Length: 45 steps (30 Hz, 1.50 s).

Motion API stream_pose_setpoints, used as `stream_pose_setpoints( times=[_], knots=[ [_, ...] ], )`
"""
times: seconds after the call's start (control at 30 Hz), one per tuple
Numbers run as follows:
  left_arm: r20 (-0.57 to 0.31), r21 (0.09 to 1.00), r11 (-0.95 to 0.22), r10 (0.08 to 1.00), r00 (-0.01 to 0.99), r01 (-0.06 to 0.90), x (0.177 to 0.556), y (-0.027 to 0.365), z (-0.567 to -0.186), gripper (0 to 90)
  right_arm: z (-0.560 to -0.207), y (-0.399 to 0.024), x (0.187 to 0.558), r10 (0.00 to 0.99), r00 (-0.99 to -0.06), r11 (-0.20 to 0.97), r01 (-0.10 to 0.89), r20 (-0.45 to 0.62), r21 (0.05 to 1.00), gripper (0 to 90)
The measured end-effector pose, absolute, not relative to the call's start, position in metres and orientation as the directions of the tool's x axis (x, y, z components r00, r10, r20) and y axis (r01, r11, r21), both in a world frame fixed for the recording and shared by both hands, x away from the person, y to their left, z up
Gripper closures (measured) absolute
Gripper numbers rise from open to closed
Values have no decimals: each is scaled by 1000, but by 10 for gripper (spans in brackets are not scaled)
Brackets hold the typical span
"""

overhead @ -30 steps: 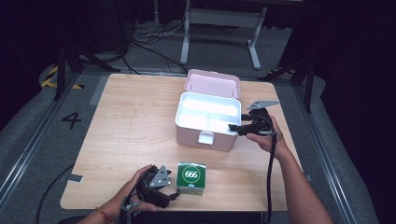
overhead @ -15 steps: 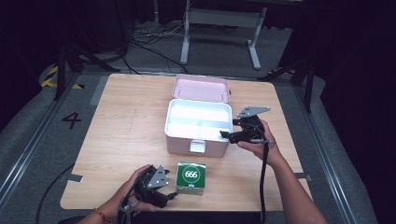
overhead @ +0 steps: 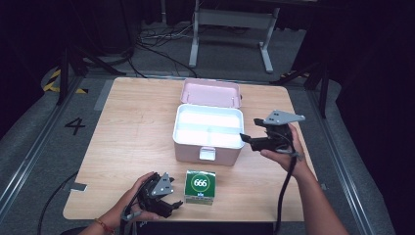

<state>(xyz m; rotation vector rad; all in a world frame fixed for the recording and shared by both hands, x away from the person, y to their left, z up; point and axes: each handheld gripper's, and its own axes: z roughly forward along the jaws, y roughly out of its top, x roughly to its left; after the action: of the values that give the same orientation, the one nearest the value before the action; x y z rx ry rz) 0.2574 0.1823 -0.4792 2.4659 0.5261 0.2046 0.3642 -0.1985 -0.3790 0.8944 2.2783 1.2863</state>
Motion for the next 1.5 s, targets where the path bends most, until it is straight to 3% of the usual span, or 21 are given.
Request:
stream_pose_setpoints(
  times=[0.2, 0.43, 0.63, 0.83, 1.5],
  knots=[
    [-1, 568, -747, 418, 908, 345, 263, 196, -481, 183, -377, -232, 322, 652, -758, 392, 313, -22, 865, 322],
    [-38, 573, -723, 447, 894, 386, 269, 216, -483, 157, -425, -223, 285, 595, -804, 458, 336, -2, 823, 348],
    [-41, 603, -702, 446, 894, 378, 267, 221, -486, 147, -473, -195, 278, 517, -854, 500, 355, 57, 790, 415],
    [-40, 604, -700, 452, 891, 382, 267, 220, -486, 145, -494, -169, 273, 438, -897, 557, 323, 60, 765, 466],
    [-35, 594, -698, 474, 880, 400, 262, 231, -484, 144, -504, -80, 289, 327, -943, 567, 246, 59, 786, 444]
  ],
)
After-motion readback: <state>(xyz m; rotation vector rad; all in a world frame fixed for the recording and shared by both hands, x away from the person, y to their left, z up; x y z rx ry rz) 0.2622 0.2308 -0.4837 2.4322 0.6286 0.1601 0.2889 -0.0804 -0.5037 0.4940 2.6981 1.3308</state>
